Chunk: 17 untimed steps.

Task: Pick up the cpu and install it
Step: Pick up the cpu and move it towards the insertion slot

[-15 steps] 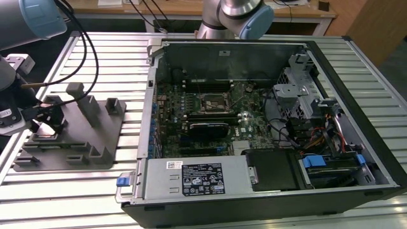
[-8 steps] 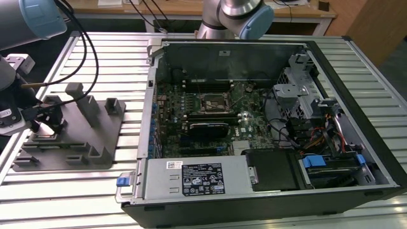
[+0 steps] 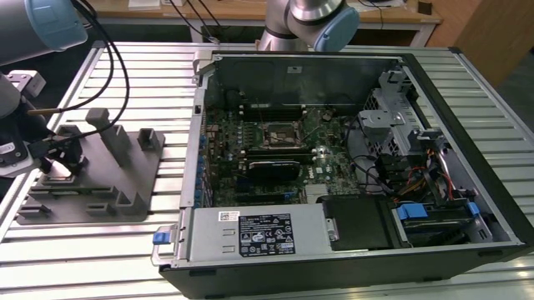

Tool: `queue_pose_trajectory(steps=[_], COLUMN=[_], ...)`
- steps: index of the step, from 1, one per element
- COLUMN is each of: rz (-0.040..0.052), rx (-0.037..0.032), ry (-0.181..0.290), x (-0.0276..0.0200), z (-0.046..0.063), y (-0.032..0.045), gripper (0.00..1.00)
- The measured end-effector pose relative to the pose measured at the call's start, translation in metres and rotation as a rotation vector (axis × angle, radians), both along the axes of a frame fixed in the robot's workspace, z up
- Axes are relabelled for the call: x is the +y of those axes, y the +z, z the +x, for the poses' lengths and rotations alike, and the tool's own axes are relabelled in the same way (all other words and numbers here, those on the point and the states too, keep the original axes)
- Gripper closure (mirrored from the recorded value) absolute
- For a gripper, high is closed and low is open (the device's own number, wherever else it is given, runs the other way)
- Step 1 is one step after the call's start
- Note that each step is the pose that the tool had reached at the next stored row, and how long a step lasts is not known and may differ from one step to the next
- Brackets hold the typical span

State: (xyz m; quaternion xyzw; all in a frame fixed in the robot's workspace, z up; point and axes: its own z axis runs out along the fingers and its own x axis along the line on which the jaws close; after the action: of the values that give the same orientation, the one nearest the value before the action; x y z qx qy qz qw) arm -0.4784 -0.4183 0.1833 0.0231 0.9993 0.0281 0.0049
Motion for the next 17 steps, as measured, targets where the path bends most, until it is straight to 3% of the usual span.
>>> queue_pose_trajectory(steps=[17], rz=[0.0003], rx=[-0.0004], ry=[0.0], x=[0.0], z=[0.0], y=[0.029], gripper=[0.45])
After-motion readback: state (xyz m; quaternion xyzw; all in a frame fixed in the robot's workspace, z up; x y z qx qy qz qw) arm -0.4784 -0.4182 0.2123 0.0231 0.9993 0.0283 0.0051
